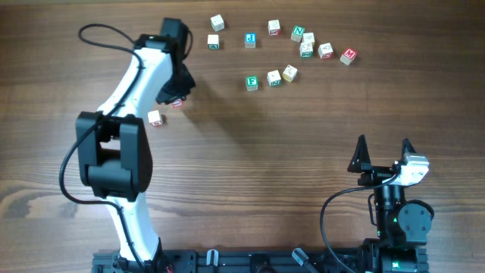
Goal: Form a horizontal line
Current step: 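Place the block beside the first block with the left gripper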
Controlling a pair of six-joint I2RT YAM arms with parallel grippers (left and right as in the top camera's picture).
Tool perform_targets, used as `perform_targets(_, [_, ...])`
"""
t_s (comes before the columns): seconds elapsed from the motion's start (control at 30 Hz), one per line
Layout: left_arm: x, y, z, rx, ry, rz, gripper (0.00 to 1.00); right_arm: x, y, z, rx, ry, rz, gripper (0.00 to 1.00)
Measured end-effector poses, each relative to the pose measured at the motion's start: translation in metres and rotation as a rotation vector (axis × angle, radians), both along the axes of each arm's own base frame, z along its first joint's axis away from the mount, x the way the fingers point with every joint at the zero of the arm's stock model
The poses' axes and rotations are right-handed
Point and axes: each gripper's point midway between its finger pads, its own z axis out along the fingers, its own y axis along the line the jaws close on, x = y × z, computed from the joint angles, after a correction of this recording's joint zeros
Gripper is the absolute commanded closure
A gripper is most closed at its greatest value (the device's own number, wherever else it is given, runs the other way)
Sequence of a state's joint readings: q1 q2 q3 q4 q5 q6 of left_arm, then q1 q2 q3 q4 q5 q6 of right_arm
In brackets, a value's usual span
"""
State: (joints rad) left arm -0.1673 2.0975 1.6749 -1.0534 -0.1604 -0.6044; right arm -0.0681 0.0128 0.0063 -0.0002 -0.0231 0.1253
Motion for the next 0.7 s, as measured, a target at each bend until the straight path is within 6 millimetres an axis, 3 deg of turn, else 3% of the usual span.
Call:
perform_targets(0.07, [0.001,0.015,-0.005,0.008,-0.004,0.026,0.95,0.000,0.000,0.000,0.000,0.000,0.000,0.00])
perform_targets(0.3, [-0.018,0.016,-0.036,0.019,0.042,0.008,0.80,0.000,0.000,0.000,0.000,0.000,0.000,0.01])
perform_targets(0.7, [-0.015,0.015,-0.036,0.018,0.030,0.004,0.66,0.000,0.000,0.000,0.000,0.000,0.000,0.00])
